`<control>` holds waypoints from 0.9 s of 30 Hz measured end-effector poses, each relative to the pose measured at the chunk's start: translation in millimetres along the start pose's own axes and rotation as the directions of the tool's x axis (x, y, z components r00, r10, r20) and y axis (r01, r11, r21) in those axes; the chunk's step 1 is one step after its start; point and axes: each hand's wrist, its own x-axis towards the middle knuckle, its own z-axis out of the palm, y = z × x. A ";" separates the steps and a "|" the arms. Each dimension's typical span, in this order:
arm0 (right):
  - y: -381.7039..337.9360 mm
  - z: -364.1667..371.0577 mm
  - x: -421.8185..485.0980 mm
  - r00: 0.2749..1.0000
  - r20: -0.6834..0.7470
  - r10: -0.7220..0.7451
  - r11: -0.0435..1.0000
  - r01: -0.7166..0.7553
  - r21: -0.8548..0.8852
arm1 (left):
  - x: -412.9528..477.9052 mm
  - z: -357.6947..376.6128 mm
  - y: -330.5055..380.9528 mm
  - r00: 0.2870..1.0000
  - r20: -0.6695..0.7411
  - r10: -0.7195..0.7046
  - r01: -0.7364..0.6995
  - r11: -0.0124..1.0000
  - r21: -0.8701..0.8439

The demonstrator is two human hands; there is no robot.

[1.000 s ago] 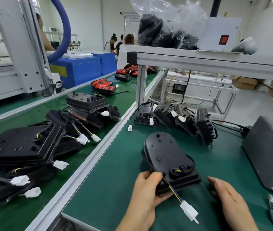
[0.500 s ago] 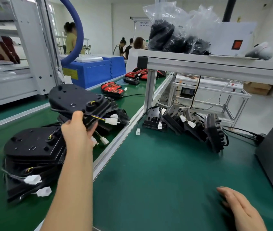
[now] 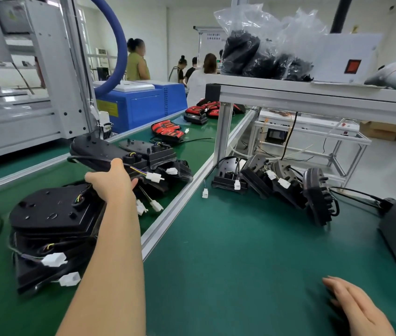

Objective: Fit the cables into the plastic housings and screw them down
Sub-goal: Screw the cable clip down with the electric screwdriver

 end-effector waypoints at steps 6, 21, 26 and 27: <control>0.0 -1.4 2.1 1.000 -0.001 0.012 1.000 -0.012 -0.009 | 7.7 4.5 -1.0 1.000 0.001 0.030 -0.030 0.995 0.097; -6.4 -2.7 0.2 1.000 0.003 -0.020 1.000 0.020 -0.016 | 3.4 0.8 -8.4 0.988 0.132 -0.081 0.072 0.995 0.068; -5.2 -3.4 1.1 0.999 0.020 -0.035 0.999 0.035 -0.022 | 0.3 -8.2 -17.7 0.985 0.136 -0.105 0.099 0.994 0.051; -4.9 -3.6 1.4 0.999 0.024 -0.033 0.999 0.033 -0.024 | -0.7 -10.3 -19.4 0.985 0.141 -0.098 0.091 0.994 0.055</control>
